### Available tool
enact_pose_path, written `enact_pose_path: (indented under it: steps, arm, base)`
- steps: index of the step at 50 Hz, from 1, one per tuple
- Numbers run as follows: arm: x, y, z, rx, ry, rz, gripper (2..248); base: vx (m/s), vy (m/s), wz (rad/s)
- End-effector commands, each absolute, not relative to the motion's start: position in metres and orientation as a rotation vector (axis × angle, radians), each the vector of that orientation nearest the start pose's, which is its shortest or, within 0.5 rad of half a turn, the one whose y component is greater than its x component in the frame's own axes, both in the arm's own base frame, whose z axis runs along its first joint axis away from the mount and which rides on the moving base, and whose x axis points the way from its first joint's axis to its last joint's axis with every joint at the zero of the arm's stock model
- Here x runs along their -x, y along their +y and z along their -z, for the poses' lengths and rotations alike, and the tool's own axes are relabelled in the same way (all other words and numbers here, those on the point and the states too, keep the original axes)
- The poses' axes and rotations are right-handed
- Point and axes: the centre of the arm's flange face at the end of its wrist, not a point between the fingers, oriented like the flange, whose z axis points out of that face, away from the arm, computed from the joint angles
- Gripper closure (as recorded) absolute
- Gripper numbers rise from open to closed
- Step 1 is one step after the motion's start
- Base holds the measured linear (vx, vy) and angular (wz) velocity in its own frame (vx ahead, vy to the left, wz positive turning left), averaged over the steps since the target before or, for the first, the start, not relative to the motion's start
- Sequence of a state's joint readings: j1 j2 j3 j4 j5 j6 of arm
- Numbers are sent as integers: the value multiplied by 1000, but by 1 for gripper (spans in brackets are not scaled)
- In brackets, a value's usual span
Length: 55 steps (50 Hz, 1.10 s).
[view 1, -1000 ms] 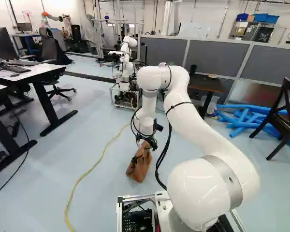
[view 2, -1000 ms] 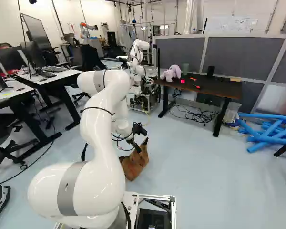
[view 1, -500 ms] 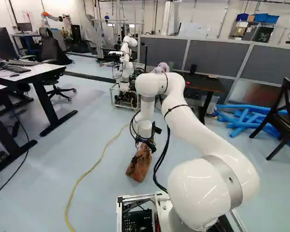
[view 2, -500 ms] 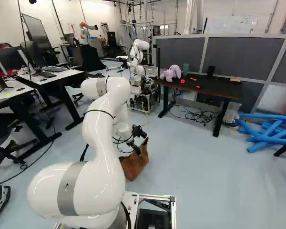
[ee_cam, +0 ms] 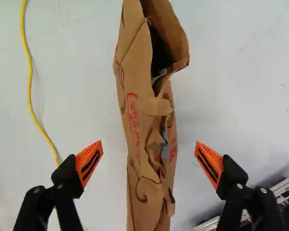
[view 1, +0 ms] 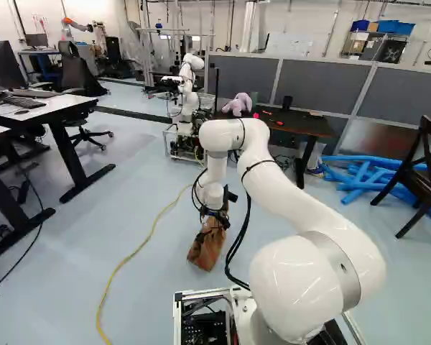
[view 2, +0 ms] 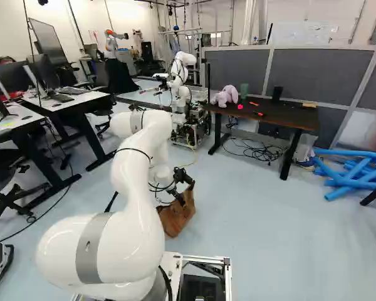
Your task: Pick up the bag on the ground and place it on the table
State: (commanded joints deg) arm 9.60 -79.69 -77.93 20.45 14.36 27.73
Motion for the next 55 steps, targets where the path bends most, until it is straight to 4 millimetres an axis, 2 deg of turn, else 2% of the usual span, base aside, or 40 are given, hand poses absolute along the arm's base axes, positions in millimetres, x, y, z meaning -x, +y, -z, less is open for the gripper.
enact_pose_path:
  steps: [25, 35, 36, 40, 41, 45, 46, 50, 51, 55]
  arm:
    - [-536, 85, 122, 2931, 1016, 341, 3]
    - [-536, 85, 128, 2931, 1016, 340, 3]
    - [-536, 85, 128, 2931, 1016, 340, 27]
    - [-536, 85, 128, 2931, 1016, 340, 27]
    - [-536, 85, 128, 2931, 1016, 340, 64]
    - [-536, 85, 128, 2931, 1016, 340, 64]
    - [-536, 85, 128, 2931, 1016, 340, 101]
    - [-536, 85, 128, 2931, 1016, 340, 101]
    - [-536, 85, 128, 2931, 1016, 340, 139]
    - [-536, 85, 128, 2931, 1016, 340, 139]
  base:
    - [0, 0, 0]
    - [0, 0, 0]
    - [0, 0, 0]
    - [0, 0, 0]
    - [0, 0, 0]
    - [0, 0, 0]
    - [0, 0, 0]
    - [0, 0, 0]
    - [0, 0, 0]
    - [0, 0, 0]
